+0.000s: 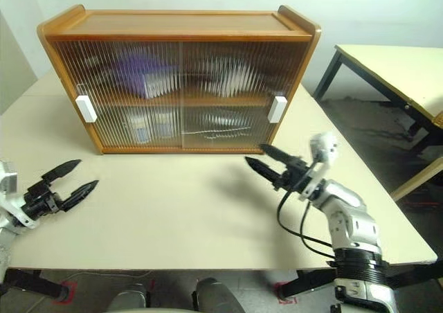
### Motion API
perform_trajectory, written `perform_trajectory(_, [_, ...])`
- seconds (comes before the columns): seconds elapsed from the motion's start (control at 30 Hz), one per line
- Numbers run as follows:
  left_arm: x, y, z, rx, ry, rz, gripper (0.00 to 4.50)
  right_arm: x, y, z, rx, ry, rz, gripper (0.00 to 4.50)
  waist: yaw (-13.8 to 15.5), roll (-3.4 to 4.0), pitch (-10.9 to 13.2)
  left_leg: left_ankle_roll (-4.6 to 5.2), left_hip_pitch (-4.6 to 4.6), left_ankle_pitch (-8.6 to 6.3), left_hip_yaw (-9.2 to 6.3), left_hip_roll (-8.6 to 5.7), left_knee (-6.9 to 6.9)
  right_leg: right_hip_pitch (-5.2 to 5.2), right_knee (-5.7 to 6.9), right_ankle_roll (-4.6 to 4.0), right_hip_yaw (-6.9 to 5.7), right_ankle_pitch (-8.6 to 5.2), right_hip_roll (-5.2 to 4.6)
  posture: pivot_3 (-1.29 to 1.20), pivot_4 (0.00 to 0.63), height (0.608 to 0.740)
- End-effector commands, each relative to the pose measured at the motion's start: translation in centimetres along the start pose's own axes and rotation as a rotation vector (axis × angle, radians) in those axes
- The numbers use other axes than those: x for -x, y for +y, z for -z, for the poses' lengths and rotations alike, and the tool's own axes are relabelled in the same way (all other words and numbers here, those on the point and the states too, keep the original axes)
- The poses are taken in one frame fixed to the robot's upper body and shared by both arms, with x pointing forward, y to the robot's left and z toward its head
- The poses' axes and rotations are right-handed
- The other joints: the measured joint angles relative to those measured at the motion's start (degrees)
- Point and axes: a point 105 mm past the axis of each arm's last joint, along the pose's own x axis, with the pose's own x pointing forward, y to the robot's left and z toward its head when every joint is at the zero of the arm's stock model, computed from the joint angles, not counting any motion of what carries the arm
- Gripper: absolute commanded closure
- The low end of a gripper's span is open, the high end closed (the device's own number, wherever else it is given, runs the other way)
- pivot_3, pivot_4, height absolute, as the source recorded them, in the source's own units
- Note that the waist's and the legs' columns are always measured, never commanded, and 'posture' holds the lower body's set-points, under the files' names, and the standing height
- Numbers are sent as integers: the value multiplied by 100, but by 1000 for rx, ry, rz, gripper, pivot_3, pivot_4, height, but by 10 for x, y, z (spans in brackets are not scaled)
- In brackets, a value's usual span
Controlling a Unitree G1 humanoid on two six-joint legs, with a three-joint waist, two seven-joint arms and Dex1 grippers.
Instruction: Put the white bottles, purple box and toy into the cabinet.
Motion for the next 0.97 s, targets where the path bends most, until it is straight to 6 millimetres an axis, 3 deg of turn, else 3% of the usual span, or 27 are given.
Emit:
perform_trajectory(0.03, [20, 29, 15, 21, 90, -209, 0, 22, -38, -1, 25, -55, 206, 32, 2, 3, 7, 0, 2, 0, 0, 5, 0, -1, 0, -8, 3, 5, -3, -99, 18, 740])
perform_trajectory(0.2, [42, 74, 15, -61, 151, -507, 0, 45, -75, 3, 63, -75, 435, 32, 11, 9, 13, 1, 5, 2, -7, 6, -4, -11, 6, -36, -1, 21, -39, -81, 14, 740])
perform_trajectory(0.37, [59, 107, 0, -96, 147, -692, 0, 52, -87, 15, 98, -82, 540, 32, 48, 4, 11, 4, 2, 3, -10, 8, -10, -12, 5, -91, -8, 54, -35, -79, 1, 740])
perform_trajectory(0.57, [54, 110, -2, -123, 168, -665, 0, 52, -89, 21, 92, -98, 564, 32, 46, 8, 8, 5, 3, 2, 3, -2, -11, -7, 0, -19, -6, 81, -40, -87, 0, 740])
perform_trajectory(0.73, [52, 109, 0, -109, 158, -652, 0, 59, -87, 27, 86, -105, 595, 32, 48, 2, 9, 5, 5, 2, 0, 0, -8, -3, 0, -69, -3, 56, -39, -94, 5, 740])
perform_trajectory(0.97, [42, 107, 2, -104, 164, -626, 0, 62, -85, 27, 97, -98, 600, 32, 40, -1, 13, 5, 32, 2, -1, -1, -6, 23, 0, -43, -1, 42, -39, -117, 7, 740])
